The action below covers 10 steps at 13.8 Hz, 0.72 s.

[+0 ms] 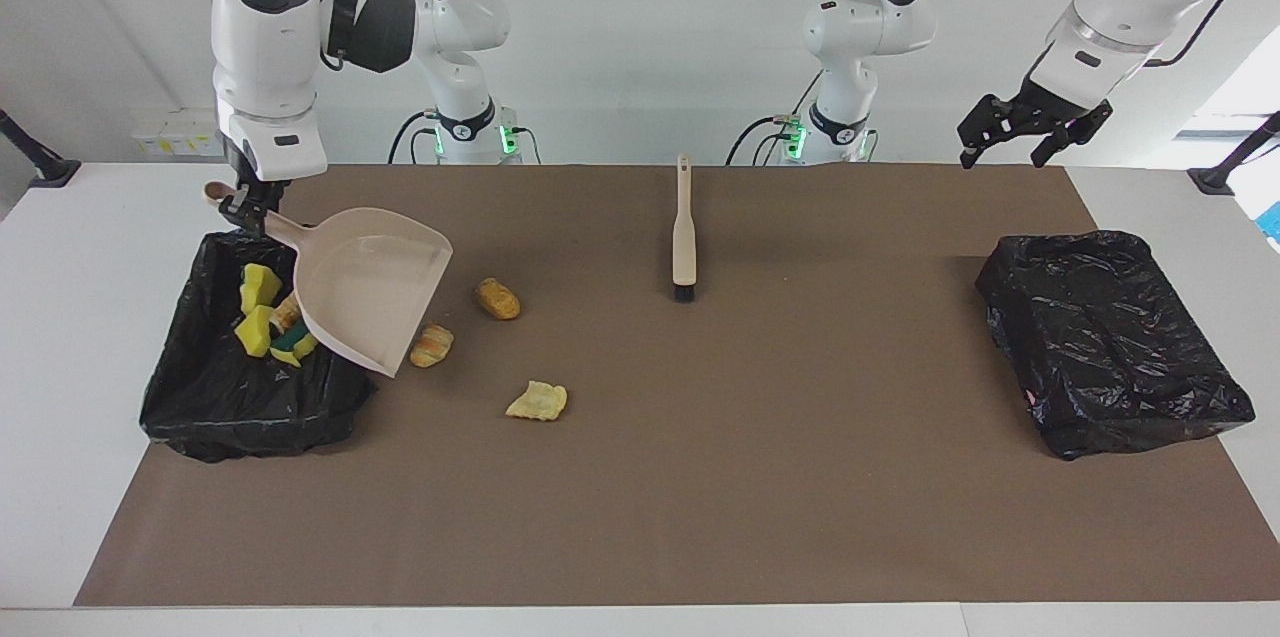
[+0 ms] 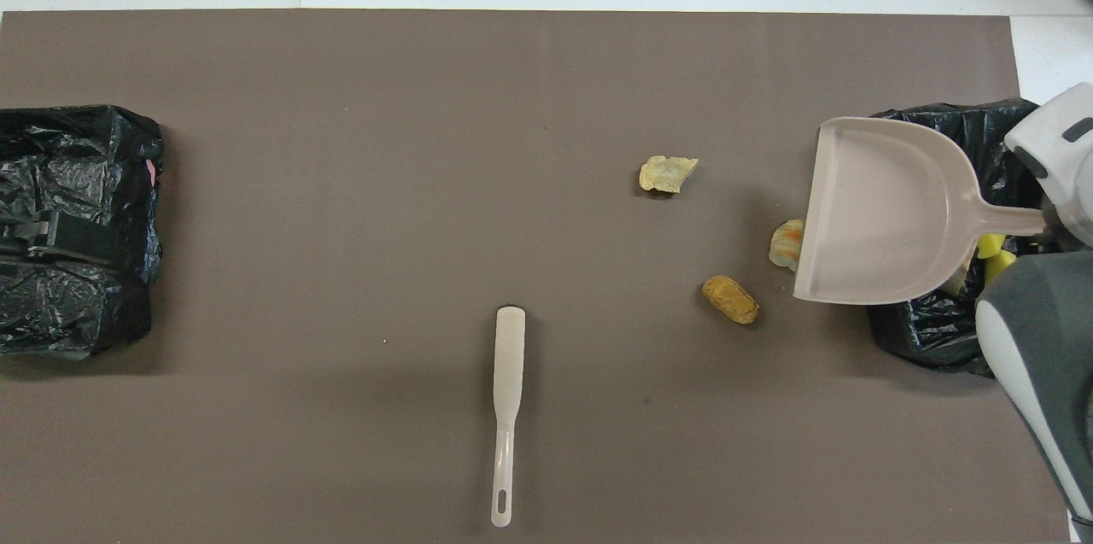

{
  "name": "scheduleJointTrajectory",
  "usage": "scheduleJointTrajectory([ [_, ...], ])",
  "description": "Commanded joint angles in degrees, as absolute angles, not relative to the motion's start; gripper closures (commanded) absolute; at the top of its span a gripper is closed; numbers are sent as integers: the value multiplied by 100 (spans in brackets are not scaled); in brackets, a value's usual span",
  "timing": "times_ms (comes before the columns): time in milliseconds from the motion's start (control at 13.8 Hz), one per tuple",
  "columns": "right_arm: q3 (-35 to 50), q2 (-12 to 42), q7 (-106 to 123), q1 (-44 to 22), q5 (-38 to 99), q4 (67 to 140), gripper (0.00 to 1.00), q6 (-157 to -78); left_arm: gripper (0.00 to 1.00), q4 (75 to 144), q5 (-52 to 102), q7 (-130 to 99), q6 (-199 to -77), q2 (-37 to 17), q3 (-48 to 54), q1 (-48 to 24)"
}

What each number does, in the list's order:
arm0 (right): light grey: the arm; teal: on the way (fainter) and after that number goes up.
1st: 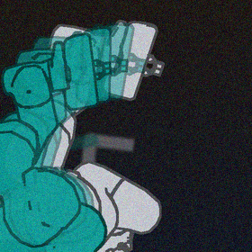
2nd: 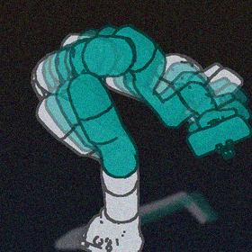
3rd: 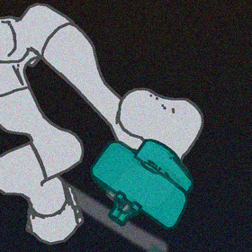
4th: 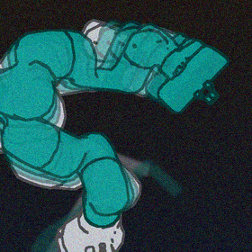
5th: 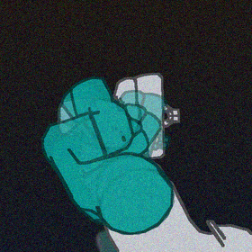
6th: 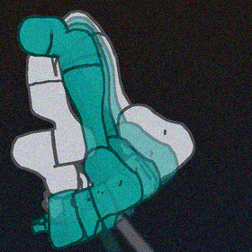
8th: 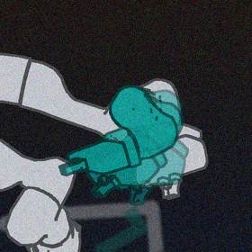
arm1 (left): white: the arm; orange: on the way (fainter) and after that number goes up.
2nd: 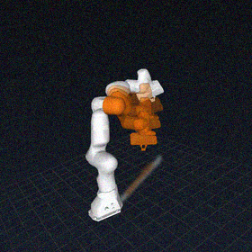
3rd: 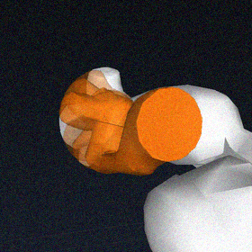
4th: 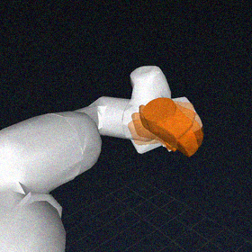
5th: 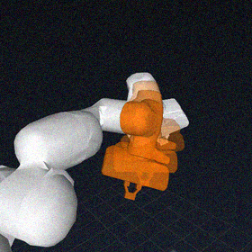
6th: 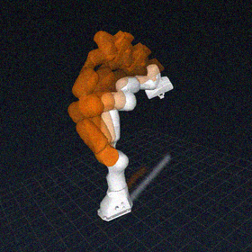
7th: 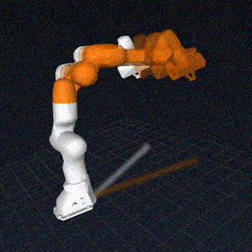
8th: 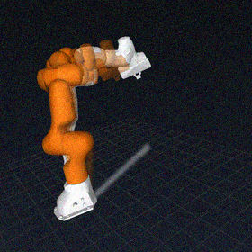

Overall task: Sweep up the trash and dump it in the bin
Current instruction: 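Carry the empty dustpan with the right gripper back to the table center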

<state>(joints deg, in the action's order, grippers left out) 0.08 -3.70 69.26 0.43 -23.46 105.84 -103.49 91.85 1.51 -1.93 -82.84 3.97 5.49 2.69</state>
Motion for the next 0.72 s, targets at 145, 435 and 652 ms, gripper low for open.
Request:
scheduleJointTrajectory([
  [145,9,-299,4803,-342,-1532,10644,100,-10459,0,9193,220,-211,-8358,413,545,316],
  [435,35,17,2765,-675,-574,10582,100,-10503,0,9228,220,-202,-8402,439,545,316],
  [652,44,333,807,-1333,-388,10503,100,-10634,0,9246,220,-202,-8402,457,545,325],
])
